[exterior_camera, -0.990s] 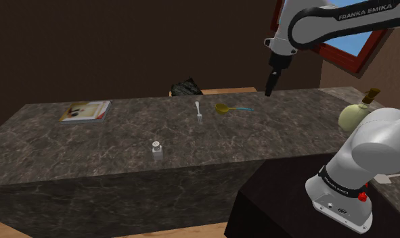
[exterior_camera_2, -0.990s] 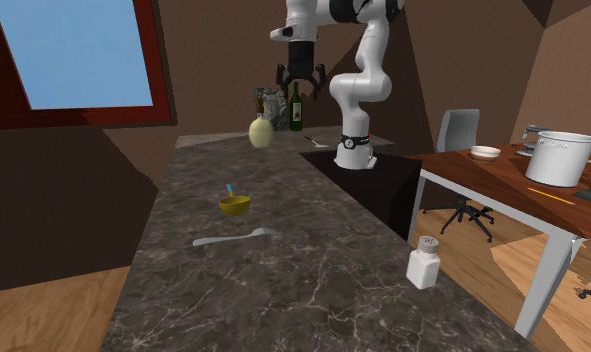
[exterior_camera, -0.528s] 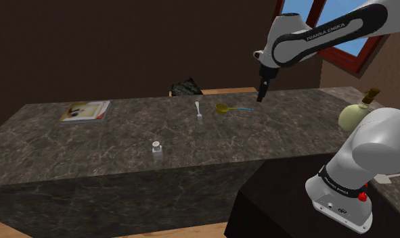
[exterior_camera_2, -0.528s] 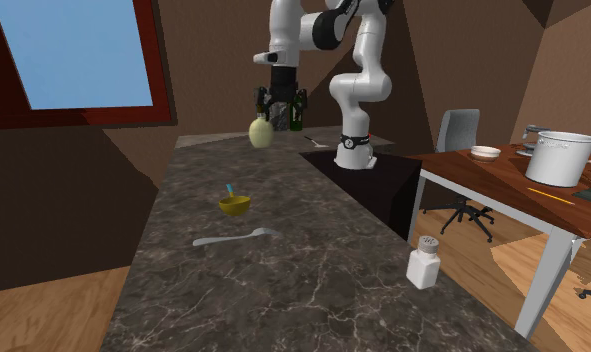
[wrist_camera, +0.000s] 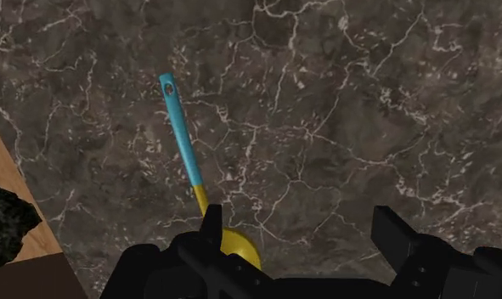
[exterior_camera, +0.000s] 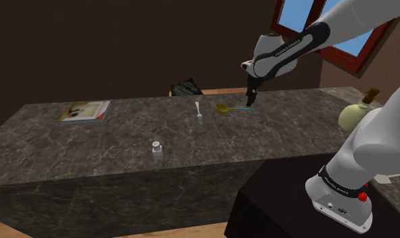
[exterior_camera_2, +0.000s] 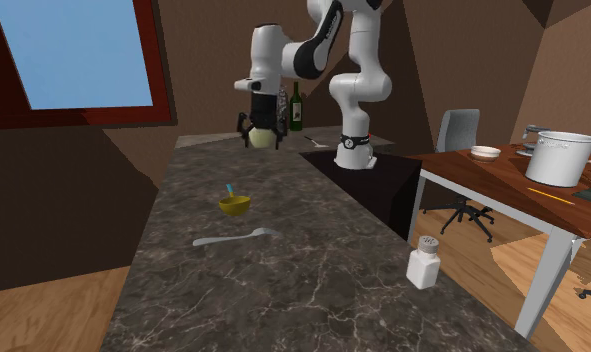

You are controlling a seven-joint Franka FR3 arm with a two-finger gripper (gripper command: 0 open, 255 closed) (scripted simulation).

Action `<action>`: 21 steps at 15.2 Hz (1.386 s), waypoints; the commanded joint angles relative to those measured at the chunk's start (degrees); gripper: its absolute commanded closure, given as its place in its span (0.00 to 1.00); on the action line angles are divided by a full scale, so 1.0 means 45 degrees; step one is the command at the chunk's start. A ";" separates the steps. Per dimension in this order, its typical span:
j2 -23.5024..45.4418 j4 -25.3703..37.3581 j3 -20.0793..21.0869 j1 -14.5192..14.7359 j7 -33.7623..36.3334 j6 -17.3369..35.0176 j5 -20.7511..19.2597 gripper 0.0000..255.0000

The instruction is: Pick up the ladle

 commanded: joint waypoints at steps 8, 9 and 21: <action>0.4820 0.2895 0.0670 -0.0636 -0.4560 0.2556 0.2369 0.00; 0.5319 0.3303 0.0866 -0.0810 -0.4967 0.2726 0.2530 0.00; 0.7277 0.4177 0.1597 -0.1435 -0.5899 0.3956 0.3087 1.00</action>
